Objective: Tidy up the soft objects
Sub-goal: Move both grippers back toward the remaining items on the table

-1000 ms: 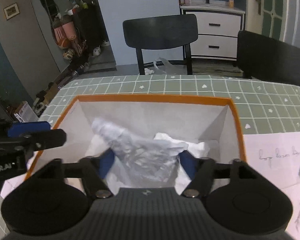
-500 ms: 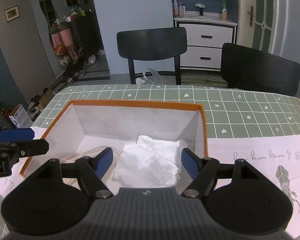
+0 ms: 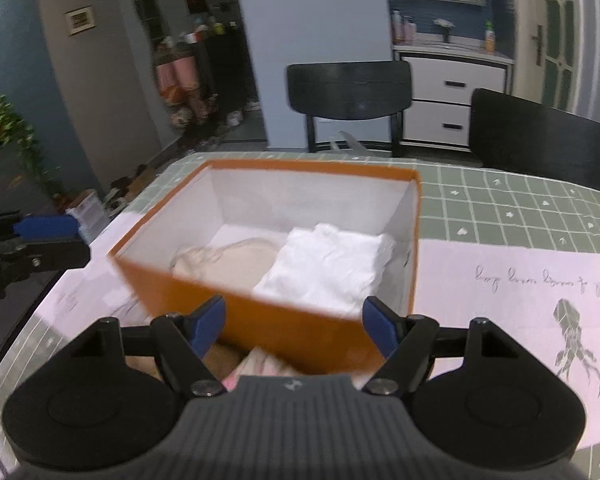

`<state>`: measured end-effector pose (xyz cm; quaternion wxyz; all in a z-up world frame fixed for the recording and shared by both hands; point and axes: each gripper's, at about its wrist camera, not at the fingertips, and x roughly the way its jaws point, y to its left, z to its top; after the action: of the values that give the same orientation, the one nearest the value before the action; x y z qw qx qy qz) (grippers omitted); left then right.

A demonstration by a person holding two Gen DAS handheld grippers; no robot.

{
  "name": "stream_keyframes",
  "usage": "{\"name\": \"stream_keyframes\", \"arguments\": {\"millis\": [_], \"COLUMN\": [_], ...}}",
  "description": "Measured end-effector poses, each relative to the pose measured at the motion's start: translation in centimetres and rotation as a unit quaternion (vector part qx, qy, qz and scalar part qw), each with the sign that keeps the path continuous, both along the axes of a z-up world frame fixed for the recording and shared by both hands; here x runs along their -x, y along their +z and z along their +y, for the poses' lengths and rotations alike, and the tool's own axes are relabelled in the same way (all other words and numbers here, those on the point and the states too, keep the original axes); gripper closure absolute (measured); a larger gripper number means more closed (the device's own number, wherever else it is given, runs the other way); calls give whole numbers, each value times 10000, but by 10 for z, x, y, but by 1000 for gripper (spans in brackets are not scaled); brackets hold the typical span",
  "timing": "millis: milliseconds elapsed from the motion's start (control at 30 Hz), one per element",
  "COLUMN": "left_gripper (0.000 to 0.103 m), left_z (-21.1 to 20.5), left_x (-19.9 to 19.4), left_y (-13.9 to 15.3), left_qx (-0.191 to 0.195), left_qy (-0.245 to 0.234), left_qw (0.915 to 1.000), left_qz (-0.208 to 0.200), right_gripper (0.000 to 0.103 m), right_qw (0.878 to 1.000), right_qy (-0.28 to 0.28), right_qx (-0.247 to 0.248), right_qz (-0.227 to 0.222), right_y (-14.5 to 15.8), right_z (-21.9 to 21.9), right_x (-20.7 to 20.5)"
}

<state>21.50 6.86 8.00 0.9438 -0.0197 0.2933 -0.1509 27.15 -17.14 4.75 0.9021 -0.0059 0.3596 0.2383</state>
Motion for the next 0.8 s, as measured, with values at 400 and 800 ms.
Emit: {"name": "stream_keyframes", "arguments": {"millis": [400, 800], "left_gripper": [17, 16], "left_z": [33, 39], "left_x": [113, 146], "left_y": [-60, -110], "left_qx": [430, -443], "left_qy": [-266, -341], "left_qw": [9984, 9983], "left_qz": [-259, 160], "right_gripper": [28, 27], "right_qw": [9953, 9962], "right_qy": [931, 747], "right_qx": [-147, -457], "right_qz": [-205, 48], "right_y": [-16, -56], "right_z": [-13, -27], "right_x": [127, 179]}}
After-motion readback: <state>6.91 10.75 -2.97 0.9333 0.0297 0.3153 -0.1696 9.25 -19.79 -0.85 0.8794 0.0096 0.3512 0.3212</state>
